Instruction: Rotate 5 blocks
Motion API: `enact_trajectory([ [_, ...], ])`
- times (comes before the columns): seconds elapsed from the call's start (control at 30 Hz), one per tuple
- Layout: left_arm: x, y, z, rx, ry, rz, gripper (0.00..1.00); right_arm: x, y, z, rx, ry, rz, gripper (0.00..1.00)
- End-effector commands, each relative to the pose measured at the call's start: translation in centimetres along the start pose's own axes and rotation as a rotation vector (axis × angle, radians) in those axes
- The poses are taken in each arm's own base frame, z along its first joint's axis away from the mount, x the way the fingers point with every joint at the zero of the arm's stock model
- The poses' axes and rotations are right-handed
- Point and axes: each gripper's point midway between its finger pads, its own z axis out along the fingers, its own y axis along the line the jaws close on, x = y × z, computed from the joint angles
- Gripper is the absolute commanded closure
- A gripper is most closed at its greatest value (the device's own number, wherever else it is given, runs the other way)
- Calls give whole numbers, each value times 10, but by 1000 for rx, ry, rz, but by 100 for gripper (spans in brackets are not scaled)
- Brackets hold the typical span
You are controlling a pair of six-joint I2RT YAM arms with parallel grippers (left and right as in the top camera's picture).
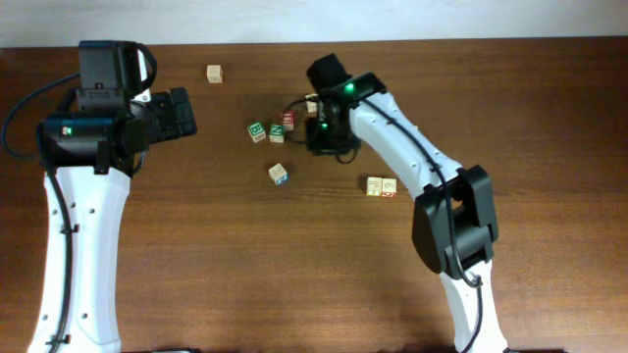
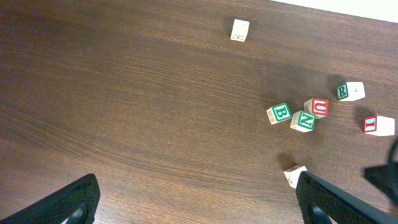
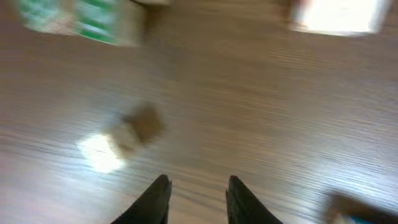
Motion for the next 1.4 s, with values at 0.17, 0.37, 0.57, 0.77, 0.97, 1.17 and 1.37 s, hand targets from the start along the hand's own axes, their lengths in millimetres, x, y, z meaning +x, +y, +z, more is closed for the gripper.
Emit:
enact_trajectory([
  [0.17,-5,3,-1,-12,-10,-18,1,17,61,21,11,-73,-100,42],
  [0.37,-5,3,-1,-12,-10,-18,1,19,63,35,22,-68,-433,37],
  [0.57,-5,3,-1,-13,-11,-18,1,25,60,61,22,-31,-549,39],
  [0.77,-5,3,-1,-12,-10,-18,1,25,58,71,21,-27,-547,45],
  [0.97,-5,3,-1,-12,-10,-18,1,27,55,79,26,-13,-534,59],
  [1.17,-5,3,-1,-12,-10,-18,1,26,42,77,81,-10,-423,69],
  [1.37,-5,3,-1,-12,-10,-18,1,34,1,63,168,67,-168,70],
])
